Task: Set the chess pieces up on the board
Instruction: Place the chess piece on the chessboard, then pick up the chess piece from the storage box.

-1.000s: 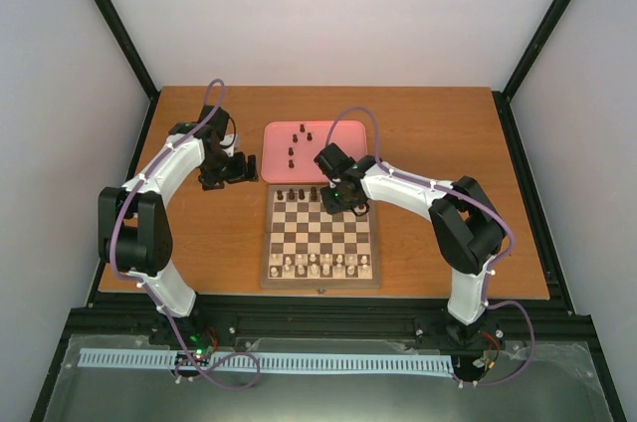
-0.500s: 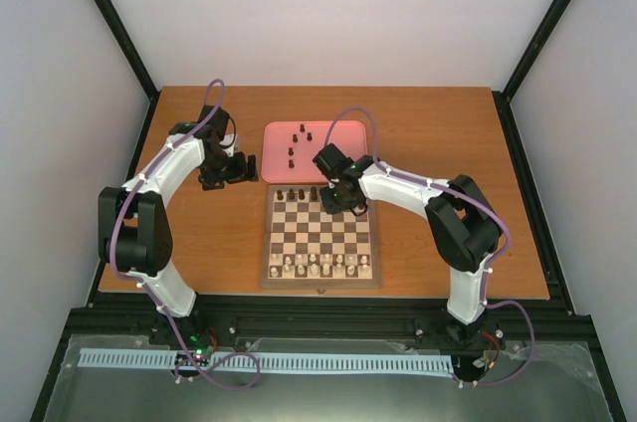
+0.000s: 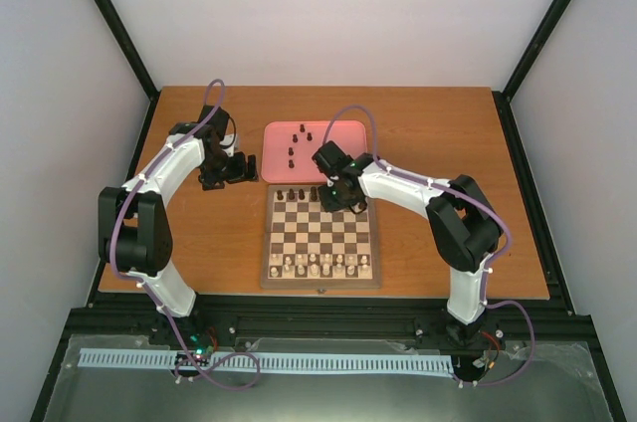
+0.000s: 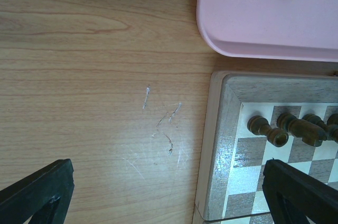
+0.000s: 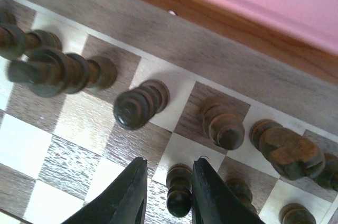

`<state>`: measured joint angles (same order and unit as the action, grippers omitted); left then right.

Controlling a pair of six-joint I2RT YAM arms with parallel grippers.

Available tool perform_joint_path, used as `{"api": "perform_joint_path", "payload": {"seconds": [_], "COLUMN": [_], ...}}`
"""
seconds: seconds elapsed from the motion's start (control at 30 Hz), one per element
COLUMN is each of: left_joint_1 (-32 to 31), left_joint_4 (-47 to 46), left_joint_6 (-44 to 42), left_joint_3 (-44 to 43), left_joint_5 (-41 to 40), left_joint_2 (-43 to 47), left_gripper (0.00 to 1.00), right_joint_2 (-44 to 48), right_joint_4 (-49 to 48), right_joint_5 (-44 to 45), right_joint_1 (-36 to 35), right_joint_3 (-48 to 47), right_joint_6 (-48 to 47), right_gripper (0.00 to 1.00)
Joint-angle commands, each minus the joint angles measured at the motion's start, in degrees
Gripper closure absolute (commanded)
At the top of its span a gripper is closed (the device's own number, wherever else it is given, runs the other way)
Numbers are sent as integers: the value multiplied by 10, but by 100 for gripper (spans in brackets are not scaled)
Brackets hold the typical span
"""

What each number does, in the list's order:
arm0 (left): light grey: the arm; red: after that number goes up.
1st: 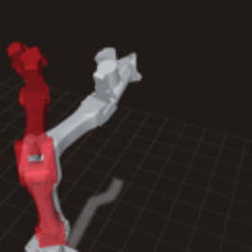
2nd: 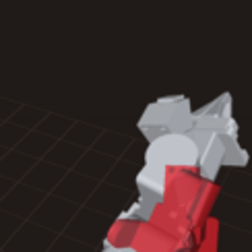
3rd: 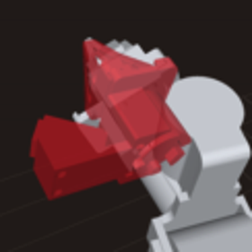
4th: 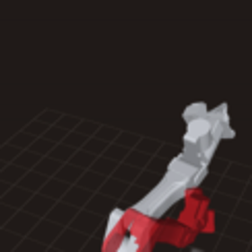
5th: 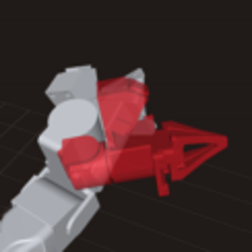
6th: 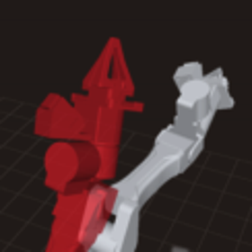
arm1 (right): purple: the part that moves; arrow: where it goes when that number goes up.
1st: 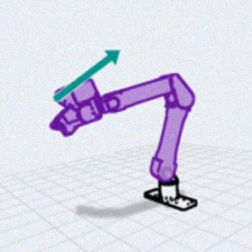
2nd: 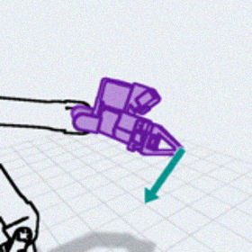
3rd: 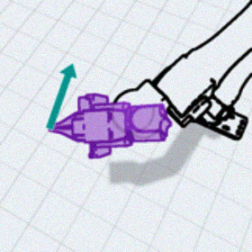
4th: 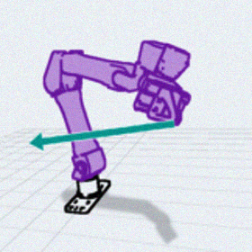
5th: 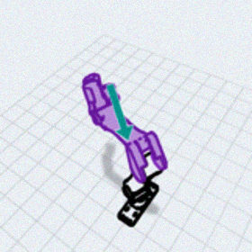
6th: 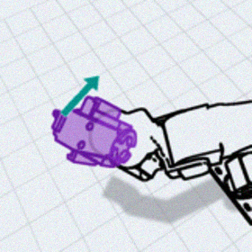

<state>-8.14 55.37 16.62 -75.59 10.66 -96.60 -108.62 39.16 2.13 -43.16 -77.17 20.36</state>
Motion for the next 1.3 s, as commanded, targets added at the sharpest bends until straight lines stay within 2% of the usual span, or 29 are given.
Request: {"api": "perform_joint_path", "payload": {"seconds": [0.0,0.4,0.57,0.73,0.93,1.03,1.1,1.27], "left_joint_1": [-2,-2,-2,-2,-2,-2,-2,-3], "left_joint_4": [-1,-1,2,4,7,8,8,10], "left_joint_6": [-12,-12,-13,-12,-12,-13,-13,-13], "left_joint_3": [-12,-12,-16,-22,-22,-21,-21,-21], "left_joint_5": [4,3,2,6,6,6,7,8], "left_joint_2": [-1,1,2,5,13,15,15,13], "left_gripper": [0,0,0,0,0,0,0,0], "right_joint_2": [11,52,51,-28,-188,-245,-275,-327], "right_joint_4": [11,75,107,128,132,114,102,72], "right_joint_5": [1,26,62,44,1,-15,-18,-23], "right_joint_1": [-2,-2,2,39,78,84,86,88], "right_joint_3": [-34,-90,-167,-314,-499,-547,-569,-595], "right_joint_6": [-10,-15,-28,-37,-48,-62,-71,-87], "right_gripper": [75,73,69,68,67,65,58,57]}}
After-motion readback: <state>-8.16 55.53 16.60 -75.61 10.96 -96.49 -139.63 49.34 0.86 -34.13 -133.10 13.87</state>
